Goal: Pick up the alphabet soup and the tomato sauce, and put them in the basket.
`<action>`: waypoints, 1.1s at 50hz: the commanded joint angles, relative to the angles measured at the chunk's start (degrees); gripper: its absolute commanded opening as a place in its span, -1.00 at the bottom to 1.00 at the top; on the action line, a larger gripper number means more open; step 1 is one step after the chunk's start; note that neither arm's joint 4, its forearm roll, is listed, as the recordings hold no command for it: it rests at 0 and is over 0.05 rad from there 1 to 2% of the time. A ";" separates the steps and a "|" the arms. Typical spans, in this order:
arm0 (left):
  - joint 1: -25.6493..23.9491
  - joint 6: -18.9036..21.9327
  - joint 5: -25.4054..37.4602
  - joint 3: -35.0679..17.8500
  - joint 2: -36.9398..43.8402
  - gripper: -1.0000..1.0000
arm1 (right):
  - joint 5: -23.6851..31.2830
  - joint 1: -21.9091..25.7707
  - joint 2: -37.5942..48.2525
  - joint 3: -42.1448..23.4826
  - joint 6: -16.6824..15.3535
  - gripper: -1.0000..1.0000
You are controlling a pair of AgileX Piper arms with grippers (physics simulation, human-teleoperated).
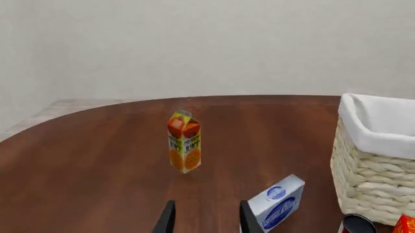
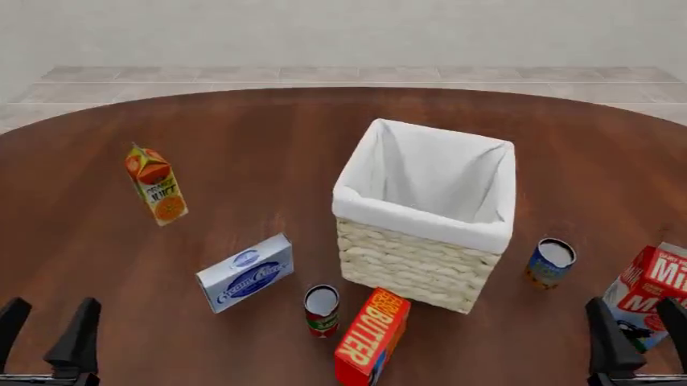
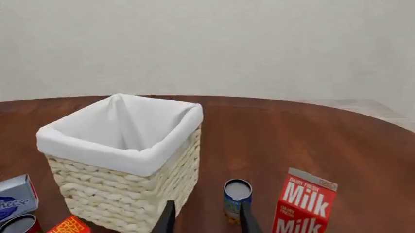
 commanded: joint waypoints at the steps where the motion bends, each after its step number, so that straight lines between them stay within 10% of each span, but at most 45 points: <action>1: -0.10 0.09 0.19 -0.13 0.02 1.00 | -0.22 0.07 0.76 -0.17 0.68 1.00; 55: 0.95 -0.34 -0.53 -0.17 -0.05 1.00 | 2.20 -1.69 12.85 -15.07 -3.15 1.00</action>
